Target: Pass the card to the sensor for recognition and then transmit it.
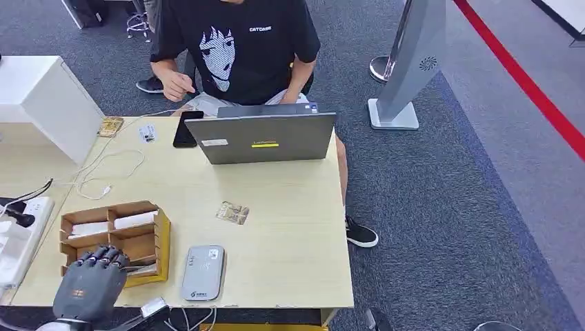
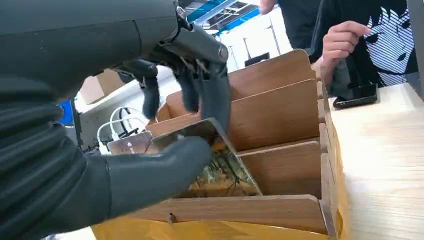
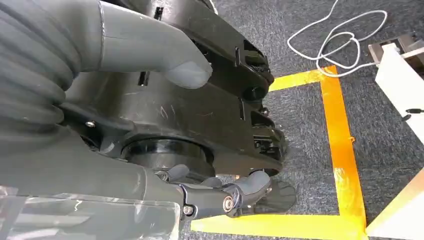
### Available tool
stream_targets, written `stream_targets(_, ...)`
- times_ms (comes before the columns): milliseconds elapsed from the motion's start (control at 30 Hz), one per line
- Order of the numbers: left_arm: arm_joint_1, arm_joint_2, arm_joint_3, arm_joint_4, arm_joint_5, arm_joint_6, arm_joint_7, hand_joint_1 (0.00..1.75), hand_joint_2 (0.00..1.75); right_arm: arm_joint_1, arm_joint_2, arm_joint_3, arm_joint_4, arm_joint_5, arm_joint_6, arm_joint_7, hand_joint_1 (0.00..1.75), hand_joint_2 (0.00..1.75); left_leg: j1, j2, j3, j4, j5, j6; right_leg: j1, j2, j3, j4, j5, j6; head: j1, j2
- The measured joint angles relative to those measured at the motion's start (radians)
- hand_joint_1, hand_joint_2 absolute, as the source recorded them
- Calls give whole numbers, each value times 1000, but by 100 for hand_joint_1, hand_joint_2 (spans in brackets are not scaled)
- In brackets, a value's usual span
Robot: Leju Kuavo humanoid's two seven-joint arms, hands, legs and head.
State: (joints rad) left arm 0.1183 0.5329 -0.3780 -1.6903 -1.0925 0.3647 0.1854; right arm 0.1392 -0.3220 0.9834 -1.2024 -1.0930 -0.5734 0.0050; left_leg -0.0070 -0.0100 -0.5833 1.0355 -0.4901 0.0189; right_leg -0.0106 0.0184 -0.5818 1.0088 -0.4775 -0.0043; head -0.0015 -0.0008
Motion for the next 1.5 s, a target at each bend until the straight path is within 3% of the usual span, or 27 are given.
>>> stream_targets(333,-1,2,0,0,11,-35,-5,175,175,-1,-2,10,0,5,-2,-2,0,175,0,0,0,0,0,0,0,0,0,0,0,0,0,0)
stream_targets(467,-26,8,0,-5,18,7,-63,175,175,0,-7,17,0,8,-3,-8,0,175,0,-1,0,0,0,0,0,0,0,0,0,0,0,0)
stream_targets(600,-112,24,-3,-60,56,62,-103,175,175,1,-19,23,-4,7,-10,-24,0,175,0,-2,0,0,1,1,0,-3,0,0,0,0,0,0)
stream_targets(700,-216,40,-3,-93,115,43,-105,175,175,0,-24,24,-8,9,-13,-28,0,175,0,-2,0,1,2,1,0,-3,0,0,1,1,0,0)
stream_targets(867,-479,42,-11,-87,193,-88,-77,175,175,-15,-31,40,0,39,8,-20,0,175,0,-4,0,1,3,1,0,-4,0,0,3,1,-1,0)
stream_targets(1000,-726,11,-66,27,192,-157,-29,175,175,-40,-31,49,33,79,59,4,0,175,0,-4,-1,2,4,2,0,-4,0,0,4,2,-1,0)
stream_targets(1133,-930,-58,-126,205,169,-171,11,175,175,-77,-24,50,78,130,115,48,0,175,-1,-3,-1,2,5,2,0,-2,-1,0,5,4,1,0)
stream_targets(1333,-1086,-140,-184,401,164,-125,29,175,175,-107,4,23,128,213,173,110,0,175,-1,-2,-1,2,4,3,-2,-1,-1,0,5,4,1,0)
stream_targets(1400,-1102,-151,-191,436,164,-104,21,35,175,-108,11,10,147,227,195,110,0,175,-1,-2,-1,2,4,3,-2,0,-1,0,5,4,0,0)
stream_targets(1433,-1108,-156,-194,446,164,-102,20,0,175,-108,16,3,153,236,200,112,0,175,-1,-2,-1,2,4,3,-2,0,-1,0,5,4,0,0)
stream_targets(1500,-1112,-164,-200,461,164,-101,27,0,175,-108,22,-14,161,251,202,128,0,175,-1,-2,-1,2,4,3,-2,0,-1,0,5,4,0,0)
